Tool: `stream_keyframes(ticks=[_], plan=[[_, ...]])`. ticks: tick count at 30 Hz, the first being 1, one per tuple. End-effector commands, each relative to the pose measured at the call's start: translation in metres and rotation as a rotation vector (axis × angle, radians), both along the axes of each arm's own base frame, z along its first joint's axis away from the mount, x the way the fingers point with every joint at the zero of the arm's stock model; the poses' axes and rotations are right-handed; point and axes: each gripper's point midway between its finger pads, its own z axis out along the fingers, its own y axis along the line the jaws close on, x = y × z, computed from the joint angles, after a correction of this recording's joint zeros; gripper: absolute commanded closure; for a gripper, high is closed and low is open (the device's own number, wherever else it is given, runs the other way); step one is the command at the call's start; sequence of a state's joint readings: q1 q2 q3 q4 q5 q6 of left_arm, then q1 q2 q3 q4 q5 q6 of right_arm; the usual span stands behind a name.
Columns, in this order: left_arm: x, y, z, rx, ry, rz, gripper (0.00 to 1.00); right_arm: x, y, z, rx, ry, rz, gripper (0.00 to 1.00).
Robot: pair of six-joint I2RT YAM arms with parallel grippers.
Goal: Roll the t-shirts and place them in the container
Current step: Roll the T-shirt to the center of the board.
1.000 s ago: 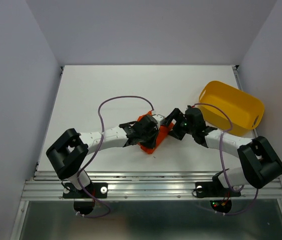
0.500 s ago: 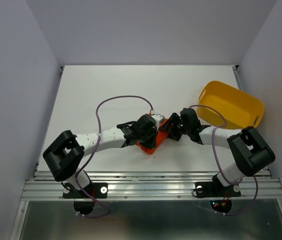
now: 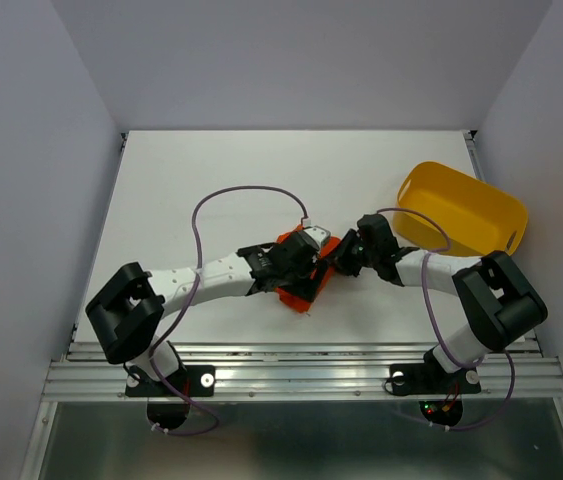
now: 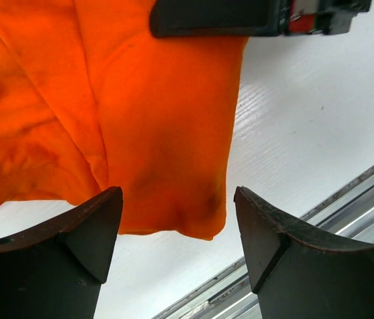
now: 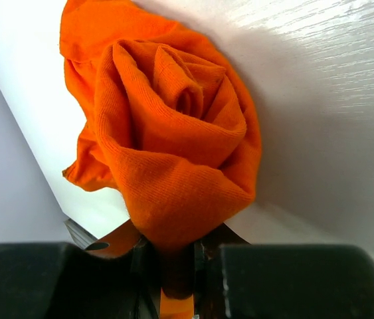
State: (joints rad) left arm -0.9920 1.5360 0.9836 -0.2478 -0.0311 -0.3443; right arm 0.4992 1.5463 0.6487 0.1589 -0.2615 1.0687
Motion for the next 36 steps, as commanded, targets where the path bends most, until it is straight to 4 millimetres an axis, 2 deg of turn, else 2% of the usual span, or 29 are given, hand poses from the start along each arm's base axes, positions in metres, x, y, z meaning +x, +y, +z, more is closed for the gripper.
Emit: stream_keyframes(ticks=[1, 7, 11, 19, 23, 27, 29, 32, 33, 34, 35, 36], plan=[[0.009, 0.0, 0.034, 0.059, -0.15, 0.064, 0.21, 0.009, 0.007, 0.018, 0.017, -0.031, -0.006, 0.99], [0.007, -0.004, 0.03, 0.144, -0.246, 0.135, 0.22, 0.01, 0.009, 0.025, 0.029, -0.03, -0.008, 0.99], [-0.001, -0.013, 0.026, 0.166, -0.274, 0.129, 0.23, 0.01, 0.009, 0.026, 0.029, -0.028, -0.008, 0.99], [-0.013, -0.023, -0.002, 0.255, -0.301, 0.106, 0.26, 0.009, 0.008, 0.027, 0.032, -0.027, -0.011, 0.99], [-0.01, -0.023, -0.013, 0.282, -0.312, 0.118, 0.28, 0.008, 0.008, 0.026, 0.029, -0.025, -0.006, 0.99], [-0.005, -0.027, -0.019, 0.307, -0.329, 0.117, 0.34, 0.006, 0.008, 0.024, 0.025, -0.021, 0.005, 0.99], [-0.002, -0.027, -0.021, 0.317, -0.334, 0.114, 0.41, 0.004, 0.008, 0.023, 0.022, -0.016, 0.008, 0.99], [0.001, -0.028, -0.022, 0.324, -0.332, 0.115, 0.64, 0.002, 0.007, 0.022, 0.018, -0.01, 0.011, 0.99], [0.003, -0.028, -0.02, 0.31, -0.324, 0.117, 0.82, 0.001, 0.006, 0.021, 0.014, -0.006, 0.012, 0.99], [0.004, -0.029, -0.018, 0.295, -0.316, 0.117, 0.92, 0.0, 0.006, 0.021, 0.012, -0.005, 0.013, 0.98], [0.004, -0.029, -0.016, 0.279, -0.305, 0.111, 1.0, -0.001, 0.004, 0.02, 0.009, -0.004, 0.01, 0.96], [0.004, -0.029, -0.016, 0.26, -0.289, 0.107, 1.0, -0.001, 0.003, 0.02, 0.006, -0.002, 0.008, 0.92]])
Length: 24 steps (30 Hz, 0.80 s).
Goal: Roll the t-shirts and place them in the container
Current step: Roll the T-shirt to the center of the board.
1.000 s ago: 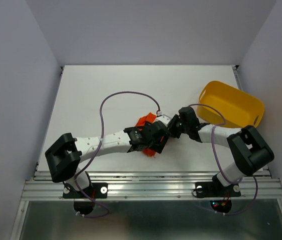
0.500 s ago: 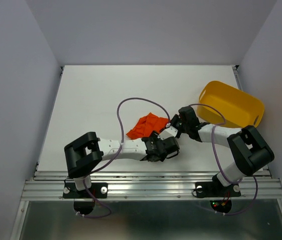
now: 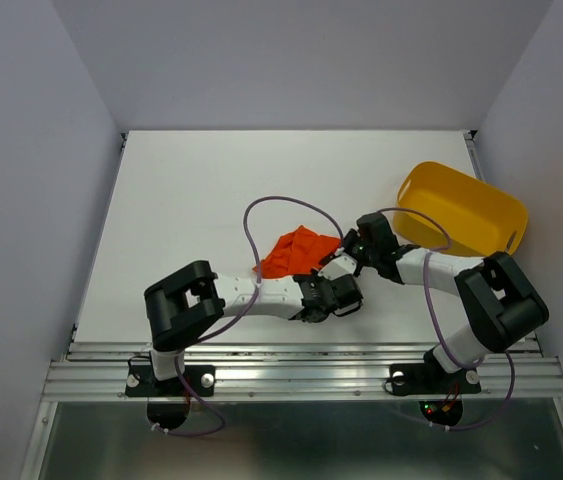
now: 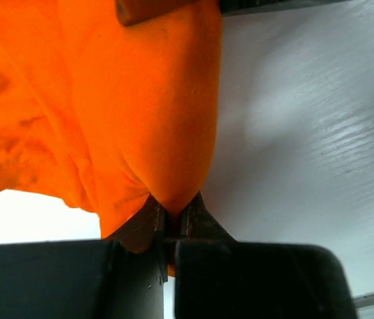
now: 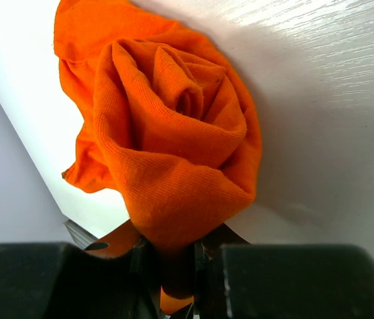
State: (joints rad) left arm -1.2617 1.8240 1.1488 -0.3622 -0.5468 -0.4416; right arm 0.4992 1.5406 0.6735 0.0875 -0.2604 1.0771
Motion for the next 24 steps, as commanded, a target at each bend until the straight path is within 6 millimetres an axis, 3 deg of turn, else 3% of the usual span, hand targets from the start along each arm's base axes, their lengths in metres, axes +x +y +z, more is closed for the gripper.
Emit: stream_keyframes(ticks=[1, 3, 5, 6, 9, 10, 11, 14, 20, 24], plan=[[0.013, -0.013, 0.029, -0.148, 0.013, 0.004, 1.0, 0.001, 0.003, 0.019, 0.015, -0.037, 0.009, 0.88], [0.013, -0.014, 0.035, -0.215, 0.053, -0.01, 1.0, -0.001, 0.002, 0.02, 0.01, -0.042, 0.01, 0.79], [0.014, -0.015, 0.045, -0.321, 0.121, -0.038, 1.0, -0.002, -0.002, 0.02, -0.007, -0.04, 0.004, 0.58], [0.014, -0.015, 0.046, -0.354, 0.147, -0.046, 1.0, -0.002, -0.003, 0.022, -0.011, -0.045, 0.003, 0.51], [0.015, -0.013, 0.055, -0.477, 0.236, -0.082, 1.0, -0.006, -0.011, 0.029, -0.048, -0.052, -0.002, 0.48], [0.006, -0.016, 0.059, -0.53, 0.289, -0.125, 1.0, -0.005, -0.012, 0.032, -0.055, -0.061, -0.005, 0.45], [0.013, -0.011, 0.064, -0.564, 0.297, -0.115, 1.0, -0.004, -0.016, 0.04, -0.071, -0.083, -0.009, 0.38], [0.006, -0.013, 0.066, -0.63, 0.388, -0.168, 1.0, -0.001, -0.023, 0.056, -0.103, -0.123, -0.026, 0.29], [0.008, -0.012, 0.073, -0.739, 0.523, -0.191, 1.0, 0.001, -0.037, 0.086, -0.144, -0.193, -0.065, 0.2], [0.013, -0.009, 0.078, -0.808, 0.605, -0.178, 1.0, -0.001, -0.044, 0.097, -0.163, -0.217, -0.077, 0.2]])
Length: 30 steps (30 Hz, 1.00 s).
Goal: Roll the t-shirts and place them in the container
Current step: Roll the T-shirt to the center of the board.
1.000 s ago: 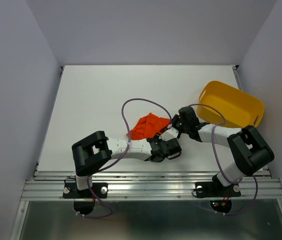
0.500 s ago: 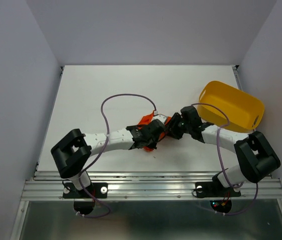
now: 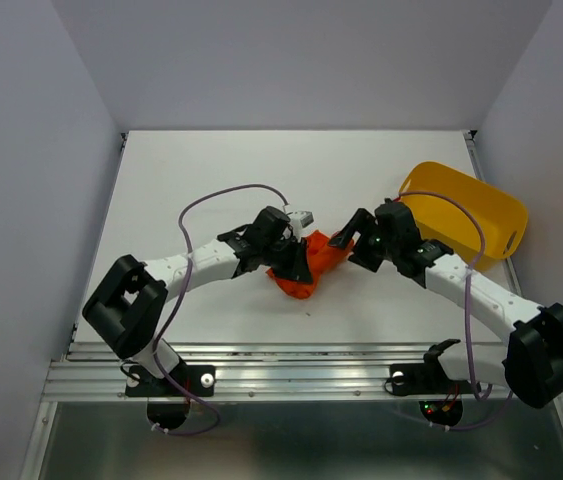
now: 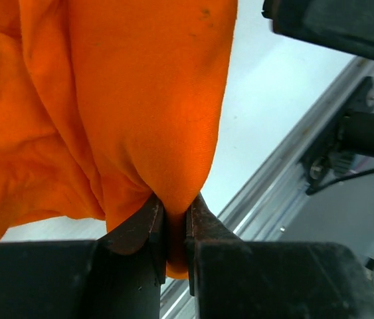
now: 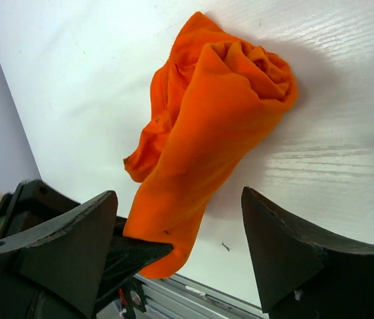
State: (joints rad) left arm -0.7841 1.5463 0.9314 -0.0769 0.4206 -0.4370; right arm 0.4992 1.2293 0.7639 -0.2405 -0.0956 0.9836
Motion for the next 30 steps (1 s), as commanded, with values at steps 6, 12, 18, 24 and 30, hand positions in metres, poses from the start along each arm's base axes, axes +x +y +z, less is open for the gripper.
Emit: stream_keyframes(ticks=[6, 12, 18, 24, 30], plan=[[0.008, -0.006, 0.023, -0.224, 0.168, -0.043, 1.0, -0.001, -0.015, 0.02, -0.075, -0.053, -0.025, 0.19], [0.008, 0.004, 0.008, -0.257, 0.273, -0.032, 1.0, -0.001, -0.014, 0.02, -0.091, -0.061, 0.002, 0.28], [0.018, 0.013, 0.005, -0.288, 0.297, -0.022, 1.0, 0.004, -0.005, 0.011, -0.104, -0.045, 0.057, 0.53], [0.028, 0.022, -0.002, -0.301, 0.325, -0.006, 1.0, 0.016, 0.012, 0.0, -0.1, -0.03, 0.103, 0.84], [0.031, 0.024, -0.005, -0.312, 0.344, -0.012, 1.0, 0.028, 0.038, -0.01, -0.096, -0.02, 0.17, 0.9]])
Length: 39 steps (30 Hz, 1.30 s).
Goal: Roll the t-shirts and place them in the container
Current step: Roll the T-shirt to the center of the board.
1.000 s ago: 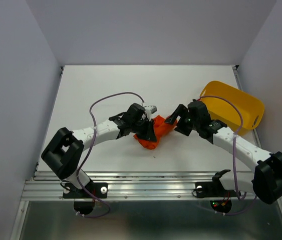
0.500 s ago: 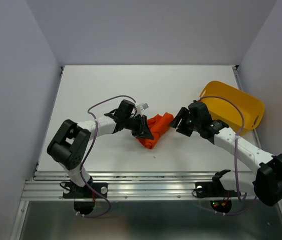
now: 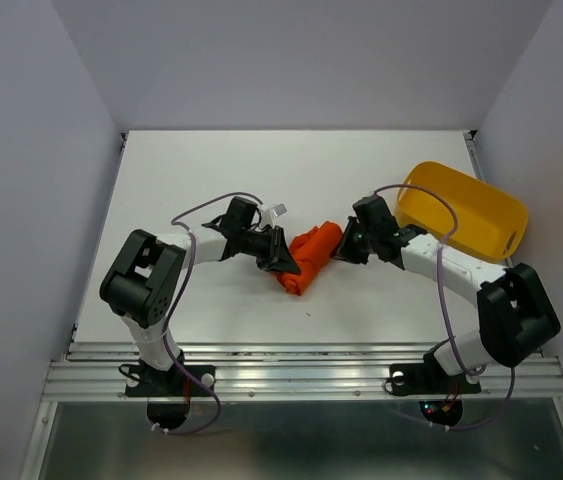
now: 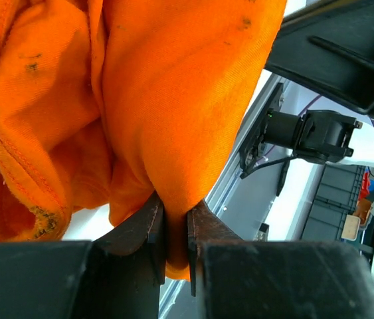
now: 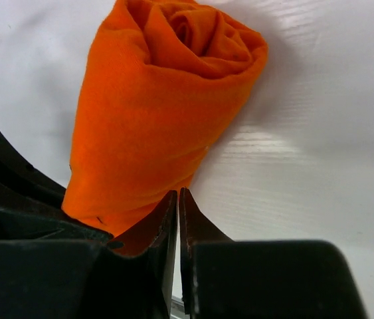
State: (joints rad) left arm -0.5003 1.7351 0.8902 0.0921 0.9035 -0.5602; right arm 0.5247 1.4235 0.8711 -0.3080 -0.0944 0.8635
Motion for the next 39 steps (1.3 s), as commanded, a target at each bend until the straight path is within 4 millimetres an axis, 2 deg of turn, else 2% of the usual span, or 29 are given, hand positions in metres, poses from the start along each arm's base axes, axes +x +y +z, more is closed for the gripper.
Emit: stream_keyframes(ticks=[1, 7, 12, 13, 14, 15, 16, 20, 24, 27, 30, 31, 33, 34, 35, 36, 39], plan=[[0.002, -0.002, 0.009, -0.056, -0.022, -0.035, 1.0, 0.025, 0.03, 0.026, 0.056, -0.094, 0.069, 0.9], [0.006, 0.004, 0.006, -0.055, -0.012, -0.024, 1.0, 0.04, 0.055, 0.014, 0.045, -0.078, 0.117, 0.91], [0.01, 0.009, 0.002, -0.034, -0.015, -0.021, 0.98, 0.053, 0.063, 0.006, 0.037, -0.066, 0.114, 0.92], [0.01, 0.012, -0.001, -0.011, -0.003, -0.014, 0.93, 0.054, 0.063, 0.0, 0.029, -0.055, 0.113, 0.93], [0.017, 0.015, 0.0, 0.013, -0.044, -0.015, 0.76, 0.059, 0.066, 0.0, 0.029, -0.059, 0.109, 0.94], [0.018, 0.016, 0.001, 0.011, -0.048, -0.012, 0.76, 0.06, 0.065, -0.001, 0.026, -0.059, 0.106, 0.94], [0.017, 0.019, 0.0, 0.037, -0.035, -0.008, 0.66, 0.06, 0.065, -0.007, 0.015, -0.045, 0.102, 0.95], [0.029, 0.036, 0.006, 0.101, -0.081, 0.036, 0.45, 0.066, 0.066, -0.018, -0.005, -0.025, 0.086, 0.98], [0.042, 0.057, 0.013, 0.2, -0.147, 0.099, 0.38, 0.071, 0.063, -0.026, -0.031, -0.014, 0.056, 0.99], [0.051, 0.071, 0.026, 0.27, -0.206, 0.17, 0.38, 0.075, 0.061, -0.032, -0.047, -0.008, 0.033, 0.99], [0.059, 0.084, 0.039, 0.329, -0.268, 0.257, 0.44, 0.077, 0.059, -0.036, -0.064, -0.001, 0.022, 0.99], [0.062, 0.086, 0.049, 0.323, -0.3, 0.289, 0.48, 0.077, 0.059, -0.036, -0.067, 0.003, 0.024, 0.99], [0.057, 0.086, 0.051, 0.318, -0.308, 0.303, 0.67, 0.078, 0.059, -0.032, -0.071, -0.006, 0.032, 0.99], [0.053, 0.083, 0.056, 0.307, -0.32, 0.307, 0.84, 0.078, 0.058, -0.026, -0.069, -0.017, 0.032, 0.99], [0.052, 0.084, 0.057, 0.305, -0.322, 0.318, 0.95, 0.079, 0.058, -0.021, -0.068, -0.026, 0.032, 0.99], [0.048, 0.081, 0.062, 0.292, -0.332, 0.316, 1.0, 0.079, 0.056, -0.018, -0.079, -0.033, 0.033, 0.99], [0.037, 0.068, 0.061, 0.259, -0.323, 0.303, 1.0, 0.081, 0.054, 0.001, -0.078, -0.07, 0.032, 0.99]])
